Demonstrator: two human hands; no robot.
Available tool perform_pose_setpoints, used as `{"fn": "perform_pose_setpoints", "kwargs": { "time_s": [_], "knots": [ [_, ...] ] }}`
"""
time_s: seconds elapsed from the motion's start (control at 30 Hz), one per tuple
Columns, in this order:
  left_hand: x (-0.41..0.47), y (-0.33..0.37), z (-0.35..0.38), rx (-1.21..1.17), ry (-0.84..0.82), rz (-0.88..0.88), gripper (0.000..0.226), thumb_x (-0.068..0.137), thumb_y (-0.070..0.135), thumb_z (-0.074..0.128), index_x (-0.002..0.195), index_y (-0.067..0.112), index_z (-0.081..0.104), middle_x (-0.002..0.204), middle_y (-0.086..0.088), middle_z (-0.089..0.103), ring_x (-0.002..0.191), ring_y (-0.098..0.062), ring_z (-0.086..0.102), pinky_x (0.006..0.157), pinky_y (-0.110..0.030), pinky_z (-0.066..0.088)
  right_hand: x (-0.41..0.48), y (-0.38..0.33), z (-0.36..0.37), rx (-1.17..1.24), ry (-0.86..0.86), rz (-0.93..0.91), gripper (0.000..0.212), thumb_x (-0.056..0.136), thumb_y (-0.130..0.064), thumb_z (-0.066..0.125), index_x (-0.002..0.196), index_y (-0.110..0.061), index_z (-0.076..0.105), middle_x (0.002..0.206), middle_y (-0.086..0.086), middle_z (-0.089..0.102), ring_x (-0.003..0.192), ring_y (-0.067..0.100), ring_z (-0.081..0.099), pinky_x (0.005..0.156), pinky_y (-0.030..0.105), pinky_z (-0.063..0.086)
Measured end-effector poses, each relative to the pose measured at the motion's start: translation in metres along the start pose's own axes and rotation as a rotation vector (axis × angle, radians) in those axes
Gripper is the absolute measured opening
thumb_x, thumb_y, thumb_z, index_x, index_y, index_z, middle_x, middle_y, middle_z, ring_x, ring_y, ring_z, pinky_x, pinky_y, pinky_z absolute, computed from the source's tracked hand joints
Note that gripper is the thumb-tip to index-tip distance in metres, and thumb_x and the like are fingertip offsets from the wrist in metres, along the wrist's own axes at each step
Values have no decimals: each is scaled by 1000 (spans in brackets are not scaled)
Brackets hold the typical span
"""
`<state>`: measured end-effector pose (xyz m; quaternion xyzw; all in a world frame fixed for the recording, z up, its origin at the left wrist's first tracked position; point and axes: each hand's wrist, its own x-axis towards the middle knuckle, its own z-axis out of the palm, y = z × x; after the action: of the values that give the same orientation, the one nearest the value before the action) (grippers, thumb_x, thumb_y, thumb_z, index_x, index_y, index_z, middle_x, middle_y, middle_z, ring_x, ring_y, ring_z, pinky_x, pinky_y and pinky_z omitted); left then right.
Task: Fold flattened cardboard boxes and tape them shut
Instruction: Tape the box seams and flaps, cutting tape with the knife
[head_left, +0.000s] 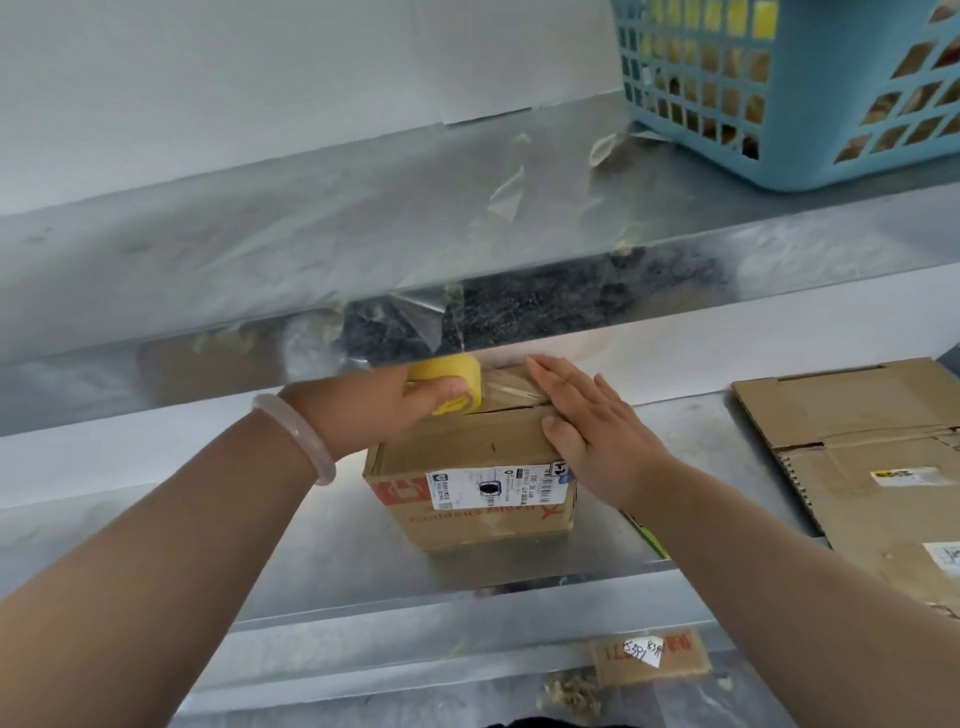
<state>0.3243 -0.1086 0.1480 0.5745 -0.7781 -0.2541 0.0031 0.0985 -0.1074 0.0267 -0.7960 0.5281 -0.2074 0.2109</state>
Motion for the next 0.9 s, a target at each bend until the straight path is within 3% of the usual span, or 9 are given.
{"fn": "perform_pose_setpoints", "kwargs": {
  "time_s": [0.07,0.17,0.33,0.43,0.57,0.67,0.77,0.83,0.9],
  "knots": [
    [-1,-11,1,-117,17,-60,37,90,60,42,123,46,50,127,14,57,113,-4,51,98,-21,33,0,-1,0,-17,-3,-7,76,82,-54,5,156,-35,10,162,-16,9,149,4,6,122,30,-4],
    [3,-16,0,-52,1,-139,82,71,87,41,132,33,53,131,5,58,120,-13,53,107,-33,36,1,1,0,-37,-2,-8,75,84,-54,5,156,-35,12,162,-17,9,149,4,7,120,27,-6],
    [7,-20,0,-6,7,-130,42,96,43,49,131,21,55,126,-5,61,116,-19,56,101,-29,39,2,0,-3,-71,-13,3,69,88,-51,8,155,-36,13,162,-18,10,148,4,9,120,28,-6],
    [4,-23,-1,-5,4,-48,34,98,29,50,127,47,45,126,-3,60,113,-20,57,98,-27,43,2,-1,-4,-84,-14,-4,70,87,-53,6,155,-36,14,161,-18,11,148,4,10,119,27,-7],
    [4,-27,-4,-70,-44,38,40,100,19,46,127,47,40,104,14,61,93,7,55,80,-3,38,2,-1,-4,-91,-18,-3,74,84,-55,3,154,-36,16,161,-19,11,147,3,11,119,27,-7],
    [1,-41,-7,-244,-40,-13,28,96,38,50,117,21,58,102,15,62,100,2,54,75,0,36,3,-1,-4,-88,-13,-8,75,84,-55,3,154,-34,18,160,-18,13,146,3,13,119,27,-6],
    [-3,-63,-11,-439,60,45,73,60,84,59,108,29,62,107,23,69,104,7,59,83,-3,40,4,0,-3,-67,-7,-9,74,84,-55,4,154,-34,20,160,-19,14,146,3,15,119,26,-5],
    [-9,-70,-12,-498,25,54,80,53,88,58,111,34,59,106,35,64,104,16,56,85,0,38,3,-1,-3,-57,-6,-11,72,86,-54,6,154,-34,20,159,-19,14,145,3,16,119,26,-5],
    [-8,-71,-10,-529,-49,55,55,70,74,58,111,37,56,102,40,62,100,23,53,81,4,36,3,-1,-4,-58,-4,-16,67,90,-51,10,154,-34,21,159,-19,15,145,3,17,120,26,-4]
  ]
}}
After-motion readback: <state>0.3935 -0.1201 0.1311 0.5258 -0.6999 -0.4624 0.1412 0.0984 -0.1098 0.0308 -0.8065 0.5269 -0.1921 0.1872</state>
